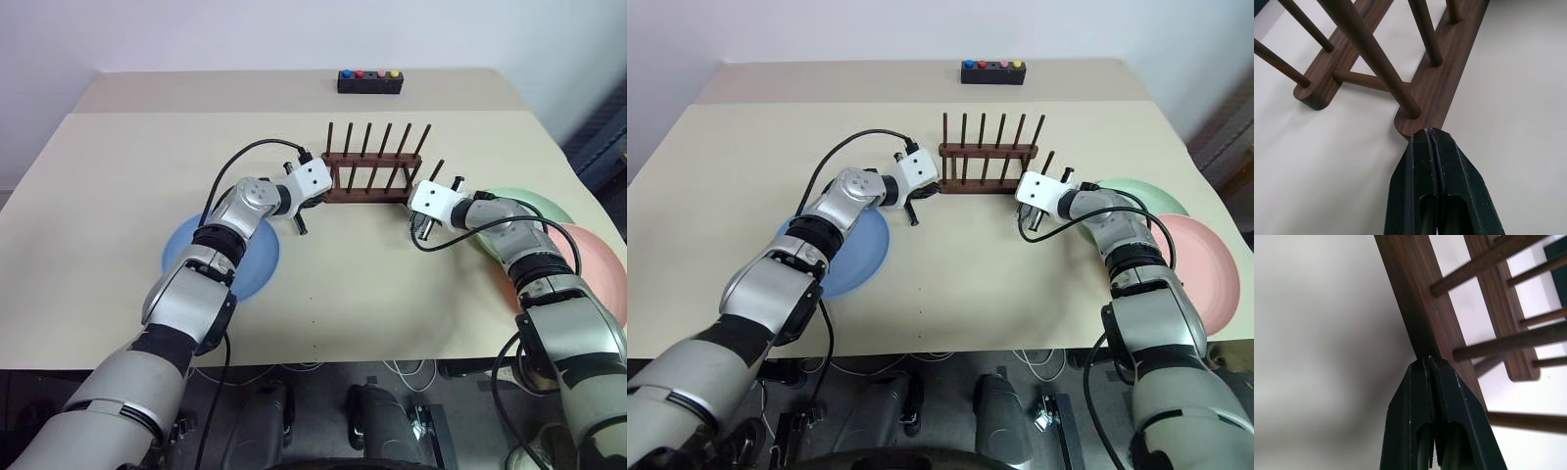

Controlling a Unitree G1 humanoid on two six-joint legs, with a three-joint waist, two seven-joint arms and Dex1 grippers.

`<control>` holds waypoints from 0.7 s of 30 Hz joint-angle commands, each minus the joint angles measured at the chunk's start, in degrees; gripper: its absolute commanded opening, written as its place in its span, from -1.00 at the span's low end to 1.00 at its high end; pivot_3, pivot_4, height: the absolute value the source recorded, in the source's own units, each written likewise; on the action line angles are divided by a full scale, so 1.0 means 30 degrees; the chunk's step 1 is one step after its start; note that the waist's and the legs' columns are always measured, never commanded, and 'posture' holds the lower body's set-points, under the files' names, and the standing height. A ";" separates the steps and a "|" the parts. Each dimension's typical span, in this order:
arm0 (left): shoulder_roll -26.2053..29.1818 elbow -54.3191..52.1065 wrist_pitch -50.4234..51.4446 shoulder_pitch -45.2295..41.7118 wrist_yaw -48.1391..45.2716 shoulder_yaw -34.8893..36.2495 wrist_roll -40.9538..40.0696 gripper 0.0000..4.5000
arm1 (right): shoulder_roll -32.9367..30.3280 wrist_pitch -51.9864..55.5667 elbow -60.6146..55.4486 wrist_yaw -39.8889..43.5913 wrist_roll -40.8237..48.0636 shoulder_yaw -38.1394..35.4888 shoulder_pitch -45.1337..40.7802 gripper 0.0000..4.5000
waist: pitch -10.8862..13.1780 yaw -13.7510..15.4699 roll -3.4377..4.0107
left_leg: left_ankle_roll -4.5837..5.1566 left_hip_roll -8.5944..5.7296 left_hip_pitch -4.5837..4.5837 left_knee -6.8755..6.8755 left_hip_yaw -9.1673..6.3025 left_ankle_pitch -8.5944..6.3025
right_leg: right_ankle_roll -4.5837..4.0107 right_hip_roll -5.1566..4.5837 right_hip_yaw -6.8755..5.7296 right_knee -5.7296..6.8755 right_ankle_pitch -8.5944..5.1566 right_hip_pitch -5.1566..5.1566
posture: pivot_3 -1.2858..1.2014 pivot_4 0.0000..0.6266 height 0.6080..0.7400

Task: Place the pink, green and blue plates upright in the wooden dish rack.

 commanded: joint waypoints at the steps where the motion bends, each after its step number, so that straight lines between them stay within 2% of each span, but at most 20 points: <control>1: -0.0147 -0.0112 -0.0510 -0.0551 0.0060 0.0357 0.0223 -1.00 | 0.0106 -0.0581 0.0127 -0.0210 0.0050 -0.0166 -0.0596 -0.96 | 0.0000 -0.0055 0.0000 | 0.0000 0.0001 0.0001 0.0000 0.0000 0.0000 | 0.0000 0.0000 0.0000 0.0002 0.0000 0.0000 | 0.03 -0.52 0.93; 6: 0.0288 -0.0794 -0.0445 -0.0405 -0.0619 0.0750 -0.0160 -1.00 | -0.0167 -0.0998 -0.0703 0.0634 0.1106 -0.0971 -0.0259 -0.96 | 0.0001 -0.0085 0.0001 | -0.0004 0.0002 0.0001 -0.0002 0.0001 0.0003 | 0.0001 0.0003 0.0001 0.0007 0.0001 -0.0005 | 0.03 -0.52 0.93; 8: 0.0564 -0.1426 -0.0008 -0.0237 -0.1370 0.1342 -0.0800 -1.00 | -0.0033 -0.0628 -0.1824 0.2205 0.3130 -0.2230 0.0065 -0.96 | 0.0002 -0.0096 0.0001 | -0.0005 0.0004 0.0001 -0.0004 0.0001 0.0003 | 0.0001 0.0004 0.0001 0.0006 0.0001 -0.0006 | 0.03 -0.52 0.93; 12: 0.1332 -0.4303 0.1934 0.0703 -0.3695 0.3114 -0.2914 -1.00 | -0.0064 0.2430 -0.6484 0.5187 0.7649 -0.4840 0.1510 -0.96 | 0.0003 -0.0088 0.0002 | -0.0006 0.0011 0.0000 -0.0006 -0.0001 0.0004 | 0.0003 0.0004 0.0001 0.0003 0.0002 -0.0004 | 0.03 -0.52 0.93; 15: 0.2260 -0.8329 0.5800 0.2129 -0.6023 0.4722 -0.5667 -1.00 | -0.0470 0.7660 -1.2072 0.6856 1.1463 -0.6483 0.3854 -0.96 | 0.0003 -0.0035 0.0002 | -0.0008 0.0020 0.0000 -0.0002 -0.0011 0.0003 | 0.0004 0.0003 0.0001 0.0006 0.0002 -0.0002 | 0.03 -0.52 0.93; 18: 0.3696 -1.2802 0.9852 0.3913 -0.8055 0.5624 -0.8153 -0.60 | -0.1303 1.3013 -1.6873 0.7369 1.4882 -0.7994 0.5825 -0.59 | 0.0011 -0.0043 0.0016 | -0.0009 0.0026 -0.0018 -0.0002 -0.0025 0.0001 | 0.0003 0.0000 0.0001 0.0001 0.0002 -0.0010 | 0.03 -0.52 0.93; 20: 0.4535 -1.4644 1.1045 0.4829 -0.8340 0.5885 -0.8797 -0.20 | -0.2016 1.4813 -1.8919 0.7268 1.5890 -0.8694 0.6726 -0.19 | 0.0015 -0.0020 0.0022 | -0.0009 0.0024 -0.0016 -0.0001 -0.0026 -0.0001 | 0.0001 -0.0008 0.0004 0.0004 0.0003 -0.0015 | 0.03 -0.52 0.93; 21: 0.5011 -1.5541 1.1807 0.5232 -0.8727 0.6039 -0.9316 0.05 | -0.2360 1.5702 -1.9654 0.7155 1.6544 -0.9237 0.6981 0.07 | 0.0014 -0.0001 0.0024 | -0.0010 0.0023 -0.0016 -0.0001 -0.0028 -0.0002 | -0.0002 -0.0012 0.0005 0.0006 0.0004 -0.0020 | 0.03 -0.52 0.93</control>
